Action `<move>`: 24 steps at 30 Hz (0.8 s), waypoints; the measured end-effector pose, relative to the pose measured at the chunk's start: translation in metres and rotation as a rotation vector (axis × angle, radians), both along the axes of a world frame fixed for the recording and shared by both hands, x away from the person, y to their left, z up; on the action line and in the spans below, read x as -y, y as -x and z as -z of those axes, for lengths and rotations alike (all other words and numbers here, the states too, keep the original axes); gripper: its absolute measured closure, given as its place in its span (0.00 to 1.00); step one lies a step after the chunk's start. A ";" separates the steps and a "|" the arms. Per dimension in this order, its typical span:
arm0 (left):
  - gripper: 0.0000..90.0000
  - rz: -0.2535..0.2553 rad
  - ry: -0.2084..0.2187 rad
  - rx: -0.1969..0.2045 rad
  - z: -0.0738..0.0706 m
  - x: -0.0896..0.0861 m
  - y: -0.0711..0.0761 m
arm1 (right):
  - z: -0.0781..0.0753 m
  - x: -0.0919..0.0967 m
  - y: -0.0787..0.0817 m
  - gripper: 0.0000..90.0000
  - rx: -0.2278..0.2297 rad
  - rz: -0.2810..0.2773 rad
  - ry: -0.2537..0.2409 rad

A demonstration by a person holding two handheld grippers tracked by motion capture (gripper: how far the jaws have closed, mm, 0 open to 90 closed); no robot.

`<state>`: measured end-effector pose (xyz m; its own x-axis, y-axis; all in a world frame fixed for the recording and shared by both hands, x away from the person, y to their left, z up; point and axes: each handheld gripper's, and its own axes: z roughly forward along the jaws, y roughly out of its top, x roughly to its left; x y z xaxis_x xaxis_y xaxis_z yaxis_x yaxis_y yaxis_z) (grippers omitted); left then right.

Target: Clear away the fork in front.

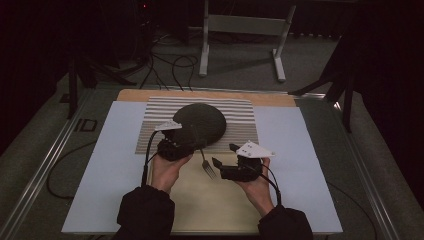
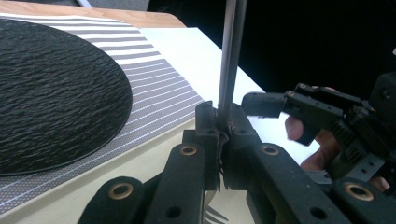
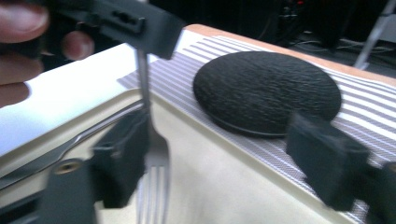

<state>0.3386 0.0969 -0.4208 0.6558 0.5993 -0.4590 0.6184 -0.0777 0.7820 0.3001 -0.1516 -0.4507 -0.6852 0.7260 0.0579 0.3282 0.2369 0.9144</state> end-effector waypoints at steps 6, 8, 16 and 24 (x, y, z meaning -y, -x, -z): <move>0.97 -0.005 -0.007 0.003 -0.002 -0.005 0.001 | -0.002 0.003 -0.001 0.13 -0.008 0.016 -0.002; 0.97 -0.005 -0.009 0.004 -0.002 -0.006 0.001 | -0.002 0.004 -0.002 0.12 -0.009 0.013 -0.005; 0.97 -0.010 -0.015 0.010 -0.004 -0.012 0.002 | -0.002 0.006 -0.003 0.11 -0.013 0.014 0.000; 0.97 -0.016 -0.016 0.004 -0.004 -0.019 0.003 | -0.004 0.010 -0.003 0.11 -0.011 0.020 -0.003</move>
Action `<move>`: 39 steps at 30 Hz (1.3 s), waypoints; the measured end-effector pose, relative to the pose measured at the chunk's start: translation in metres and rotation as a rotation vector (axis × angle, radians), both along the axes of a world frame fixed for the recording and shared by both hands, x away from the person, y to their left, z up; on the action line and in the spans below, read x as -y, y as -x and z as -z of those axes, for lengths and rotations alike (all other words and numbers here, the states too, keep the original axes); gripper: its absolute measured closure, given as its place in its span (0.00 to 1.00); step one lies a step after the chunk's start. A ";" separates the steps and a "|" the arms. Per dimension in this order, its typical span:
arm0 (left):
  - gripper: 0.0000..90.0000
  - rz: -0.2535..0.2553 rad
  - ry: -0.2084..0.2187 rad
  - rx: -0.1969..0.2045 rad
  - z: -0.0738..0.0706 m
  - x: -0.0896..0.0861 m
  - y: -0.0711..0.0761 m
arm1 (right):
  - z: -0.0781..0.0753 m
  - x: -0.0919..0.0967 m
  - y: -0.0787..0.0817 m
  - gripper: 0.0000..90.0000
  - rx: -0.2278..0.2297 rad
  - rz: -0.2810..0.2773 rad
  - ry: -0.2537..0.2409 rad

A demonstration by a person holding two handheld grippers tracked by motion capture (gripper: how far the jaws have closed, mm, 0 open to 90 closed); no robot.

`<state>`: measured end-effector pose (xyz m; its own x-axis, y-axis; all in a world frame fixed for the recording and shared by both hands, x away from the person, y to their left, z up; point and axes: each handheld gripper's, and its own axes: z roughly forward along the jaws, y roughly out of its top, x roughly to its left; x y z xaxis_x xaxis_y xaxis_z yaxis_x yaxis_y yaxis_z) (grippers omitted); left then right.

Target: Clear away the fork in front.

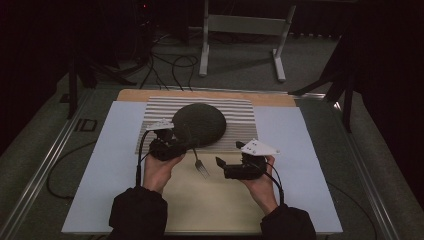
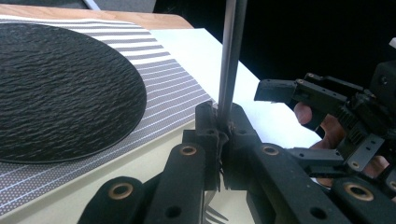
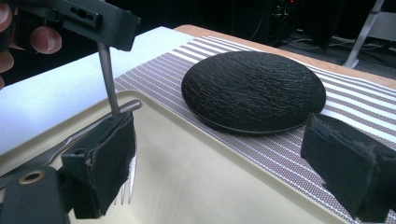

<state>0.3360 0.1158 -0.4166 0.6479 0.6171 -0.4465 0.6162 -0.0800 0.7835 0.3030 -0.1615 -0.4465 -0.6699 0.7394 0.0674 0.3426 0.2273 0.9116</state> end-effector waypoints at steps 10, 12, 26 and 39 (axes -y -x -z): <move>0.97 -0.009 -0.006 -0.005 -0.002 -0.010 0.001 | -0.001 0.005 0.000 0.09 -0.003 0.008 0.000; 0.97 -0.014 -0.009 -0.007 -0.002 -0.012 0.001 | -0.001 0.006 -0.001 0.09 -0.005 0.013 0.000; 0.97 -0.019 -0.009 -0.008 -0.006 -0.023 0.001 | 0.000 0.026 0.000 0.08 0.006 0.041 -0.004; 0.97 -0.024 -0.023 -0.017 -0.006 -0.032 0.002 | 0.006 0.048 0.004 0.08 0.030 0.070 -0.005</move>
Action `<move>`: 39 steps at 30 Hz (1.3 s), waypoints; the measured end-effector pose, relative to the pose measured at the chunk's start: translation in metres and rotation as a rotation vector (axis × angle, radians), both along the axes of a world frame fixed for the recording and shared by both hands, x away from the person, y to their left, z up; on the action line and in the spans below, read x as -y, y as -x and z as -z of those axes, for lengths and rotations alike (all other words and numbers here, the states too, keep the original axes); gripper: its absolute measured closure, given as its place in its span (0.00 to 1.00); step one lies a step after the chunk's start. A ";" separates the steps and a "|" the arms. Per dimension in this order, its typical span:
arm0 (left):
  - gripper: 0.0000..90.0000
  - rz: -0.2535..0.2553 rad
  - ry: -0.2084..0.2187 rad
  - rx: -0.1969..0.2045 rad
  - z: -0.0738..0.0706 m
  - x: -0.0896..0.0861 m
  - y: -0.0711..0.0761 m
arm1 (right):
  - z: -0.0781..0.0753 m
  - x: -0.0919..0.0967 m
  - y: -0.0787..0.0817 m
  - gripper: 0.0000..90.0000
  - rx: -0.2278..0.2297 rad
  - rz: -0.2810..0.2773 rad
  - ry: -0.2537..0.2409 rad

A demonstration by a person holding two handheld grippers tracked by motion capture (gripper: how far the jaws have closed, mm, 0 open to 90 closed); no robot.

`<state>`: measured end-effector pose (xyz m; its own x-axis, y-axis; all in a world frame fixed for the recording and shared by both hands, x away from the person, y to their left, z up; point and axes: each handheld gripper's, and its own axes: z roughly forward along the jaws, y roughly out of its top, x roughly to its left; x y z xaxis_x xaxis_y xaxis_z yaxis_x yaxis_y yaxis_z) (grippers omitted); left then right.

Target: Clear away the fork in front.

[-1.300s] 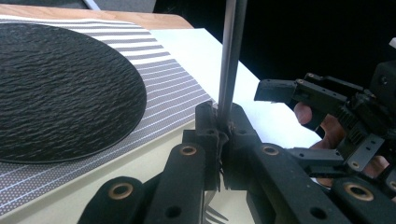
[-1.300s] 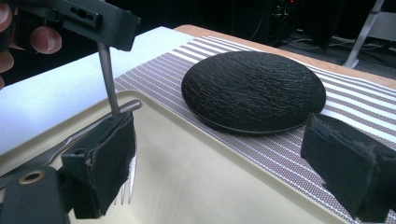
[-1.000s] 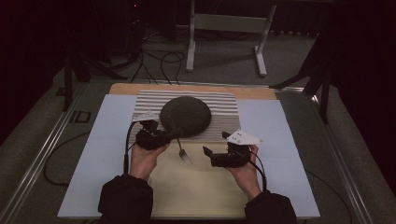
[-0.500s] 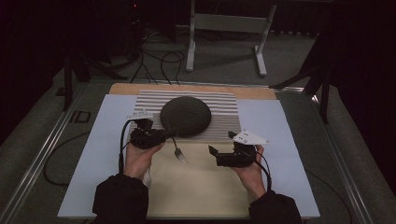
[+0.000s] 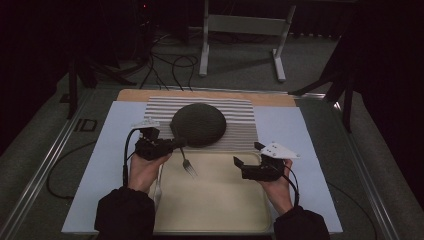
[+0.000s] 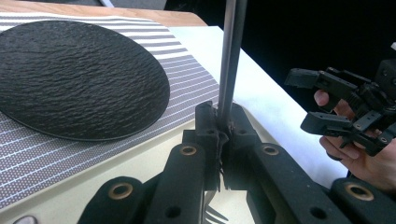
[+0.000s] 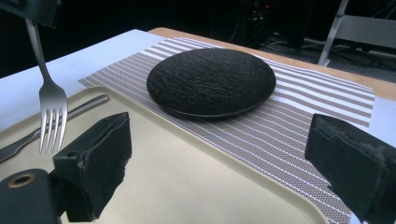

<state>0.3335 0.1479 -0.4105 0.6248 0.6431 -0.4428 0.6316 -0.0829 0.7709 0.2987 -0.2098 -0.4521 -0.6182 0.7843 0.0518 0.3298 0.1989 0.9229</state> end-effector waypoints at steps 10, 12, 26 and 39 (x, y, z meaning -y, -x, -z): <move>0.97 -0.002 -0.006 -0.011 0.001 -0.005 0.001 | 0.003 0.011 0.004 0.08 0.009 0.004 -0.009; 0.97 -0.003 -0.003 -0.017 0.003 -0.006 0.001 | 0.004 0.015 0.006 0.08 0.012 0.011 -0.002; 0.97 -0.002 -0.015 -0.036 0.009 -0.017 0.007 | 0.011 0.026 0.010 0.08 0.011 0.042 -0.001; 0.97 0.009 -0.046 -0.069 0.021 -0.028 0.009 | 0.015 0.028 0.008 0.08 -0.001 0.064 0.009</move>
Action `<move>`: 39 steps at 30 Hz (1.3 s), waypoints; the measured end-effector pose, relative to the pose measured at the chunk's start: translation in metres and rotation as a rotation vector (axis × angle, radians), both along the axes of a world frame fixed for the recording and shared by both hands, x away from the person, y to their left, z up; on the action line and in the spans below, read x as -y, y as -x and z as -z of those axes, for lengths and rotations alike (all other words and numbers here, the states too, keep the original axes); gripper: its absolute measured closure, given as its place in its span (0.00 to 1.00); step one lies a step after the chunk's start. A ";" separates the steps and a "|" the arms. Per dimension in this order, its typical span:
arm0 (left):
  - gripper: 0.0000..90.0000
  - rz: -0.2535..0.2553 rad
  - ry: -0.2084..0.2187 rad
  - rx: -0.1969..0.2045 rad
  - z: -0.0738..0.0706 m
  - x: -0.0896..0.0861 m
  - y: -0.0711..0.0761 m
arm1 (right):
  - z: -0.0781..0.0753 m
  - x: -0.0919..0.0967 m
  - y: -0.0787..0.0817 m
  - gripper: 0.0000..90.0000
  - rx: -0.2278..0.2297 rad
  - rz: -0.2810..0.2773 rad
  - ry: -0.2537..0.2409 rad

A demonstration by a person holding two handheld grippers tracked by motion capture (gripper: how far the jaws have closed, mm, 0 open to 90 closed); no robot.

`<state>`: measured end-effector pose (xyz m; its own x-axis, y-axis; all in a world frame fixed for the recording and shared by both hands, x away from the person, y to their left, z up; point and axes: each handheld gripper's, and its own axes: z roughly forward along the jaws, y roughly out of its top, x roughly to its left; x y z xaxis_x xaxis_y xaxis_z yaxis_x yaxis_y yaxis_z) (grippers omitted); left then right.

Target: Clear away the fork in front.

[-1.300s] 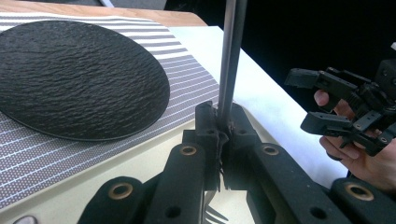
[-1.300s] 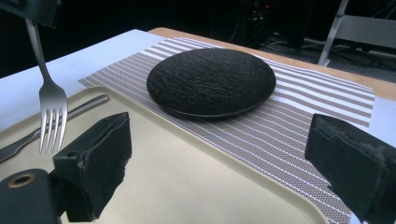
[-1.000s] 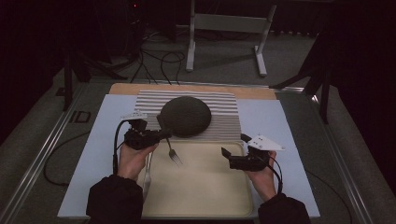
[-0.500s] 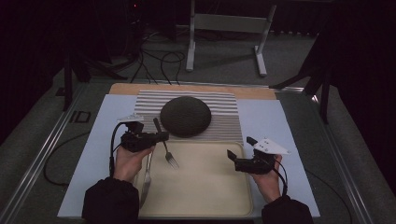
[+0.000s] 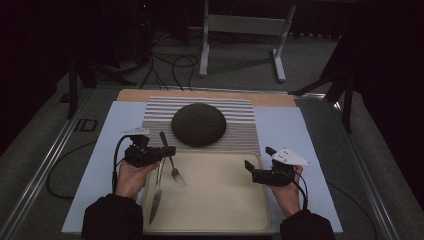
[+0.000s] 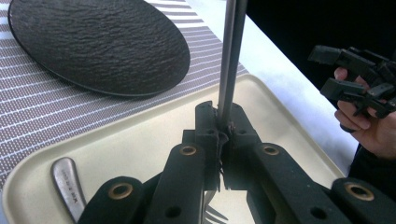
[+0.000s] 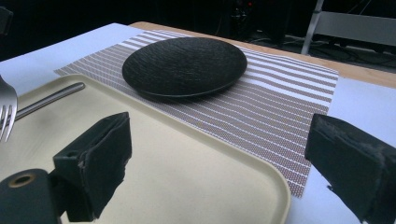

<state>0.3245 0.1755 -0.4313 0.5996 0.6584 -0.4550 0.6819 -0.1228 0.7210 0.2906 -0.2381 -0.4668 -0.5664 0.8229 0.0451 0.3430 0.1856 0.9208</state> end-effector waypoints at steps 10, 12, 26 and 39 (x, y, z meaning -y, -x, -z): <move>0.97 0.015 -0.019 -0.028 0.006 -0.003 0.004 | 0.000 0.000 0.000 0.08 0.001 0.001 0.003; 0.97 0.017 -0.023 -0.037 0.009 -0.004 0.005 | 0.000 0.000 0.000 0.08 0.000 0.000 0.004; 0.97 0.021 -0.080 -0.110 0.022 -0.010 0.009 | 0.001 0.000 -0.001 0.08 -0.006 -0.001 0.012; 0.90 0.022 -0.117 -0.173 0.054 0.007 0.002 | 0.002 0.002 -0.001 0.08 -0.011 0.008 0.010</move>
